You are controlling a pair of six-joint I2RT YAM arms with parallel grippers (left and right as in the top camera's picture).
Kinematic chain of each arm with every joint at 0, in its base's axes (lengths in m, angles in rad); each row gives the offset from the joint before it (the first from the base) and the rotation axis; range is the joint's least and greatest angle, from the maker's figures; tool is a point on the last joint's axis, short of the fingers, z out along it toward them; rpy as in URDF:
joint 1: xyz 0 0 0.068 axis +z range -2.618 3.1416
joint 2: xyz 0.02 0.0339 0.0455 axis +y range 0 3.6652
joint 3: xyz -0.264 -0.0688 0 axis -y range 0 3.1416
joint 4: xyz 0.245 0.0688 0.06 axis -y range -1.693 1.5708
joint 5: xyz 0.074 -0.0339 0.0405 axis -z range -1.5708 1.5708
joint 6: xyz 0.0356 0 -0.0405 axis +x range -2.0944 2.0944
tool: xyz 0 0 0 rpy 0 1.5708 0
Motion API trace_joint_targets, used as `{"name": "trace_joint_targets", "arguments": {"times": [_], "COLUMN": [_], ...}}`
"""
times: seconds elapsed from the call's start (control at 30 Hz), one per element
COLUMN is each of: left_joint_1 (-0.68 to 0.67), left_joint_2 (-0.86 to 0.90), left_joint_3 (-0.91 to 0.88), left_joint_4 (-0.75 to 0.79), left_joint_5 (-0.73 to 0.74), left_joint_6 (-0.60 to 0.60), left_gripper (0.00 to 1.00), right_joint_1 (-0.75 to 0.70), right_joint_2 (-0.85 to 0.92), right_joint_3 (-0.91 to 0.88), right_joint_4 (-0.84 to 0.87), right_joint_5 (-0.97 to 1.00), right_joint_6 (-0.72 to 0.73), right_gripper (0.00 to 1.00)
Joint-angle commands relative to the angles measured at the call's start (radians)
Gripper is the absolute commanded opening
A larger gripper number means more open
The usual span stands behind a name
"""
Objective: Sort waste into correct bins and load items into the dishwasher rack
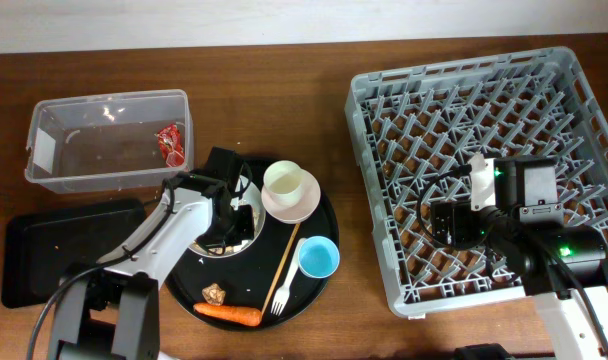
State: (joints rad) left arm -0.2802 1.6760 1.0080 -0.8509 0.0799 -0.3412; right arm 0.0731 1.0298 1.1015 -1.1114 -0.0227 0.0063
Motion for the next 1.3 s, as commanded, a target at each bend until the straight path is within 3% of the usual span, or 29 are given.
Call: {"name": "trace_joint_targets", "arguments": {"times": [0.0, 0.2, 0.3, 0.67, 0.7, 0.77, 0.8, 1.27], "left_joint_1": [0.006, 0.044, 0.072, 0.264, 0.270, 0.275, 0.277, 0.277], "left_joint_2": [0.000, -0.026, -0.027, 0.018, 0.031, 0.051, 0.058, 0.061], "left_joint_3": [0.064, 0.316, 0.426, 0.466, 0.466, 0.466, 0.466, 0.466], "left_joint_4": [-0.056, -0.245, -0.257, 0.019, 0.041, 0.063, 0.068, 0.061], "left_joint_5": [-0.026, -0.230, -0.235, -0.286, -0.286, -0.287, -0.287, -0.279], "left_joint_6": [-0.002, 0.016, 0.083, 0.088, 0.088, 0.089, 0.089, 0.089], "left_gripper": [0.00, 0.00, 0.01, 0.02, 0.11, 0.65, 0.74, 0.75], "right_joint_1": [0.004, 0.004, 0.005, 0.004, 0.005, 0.005, 0.004, 0.005], "right_joint_2": [-0.002, -0.002, -0.002, -0.002, -0.002, -0.002, -0.002, -0.002], "right_joint_3": [0.024, 0.024, 0.024, 0.024, 0.024, 0.024, 0.024, 0.024], "right_joint_4": [0.000, 0.000, -0.001, -0.001, -0.001, -0.001, -0.001, 0.000], "right_joint_5": [0.012, 0.012, 0.012, 0.012, 0.012, 0.012, 0.012, 0.012], "right_joint_6": [0.002, 0.002, 0.002, 0.002, 0.002, 0.002, 0.002, 0.002], "right_gripper": [0.99, 0.99, 0.99, 0.99, 0.99, 0.99, 0.99, 0.99]}}
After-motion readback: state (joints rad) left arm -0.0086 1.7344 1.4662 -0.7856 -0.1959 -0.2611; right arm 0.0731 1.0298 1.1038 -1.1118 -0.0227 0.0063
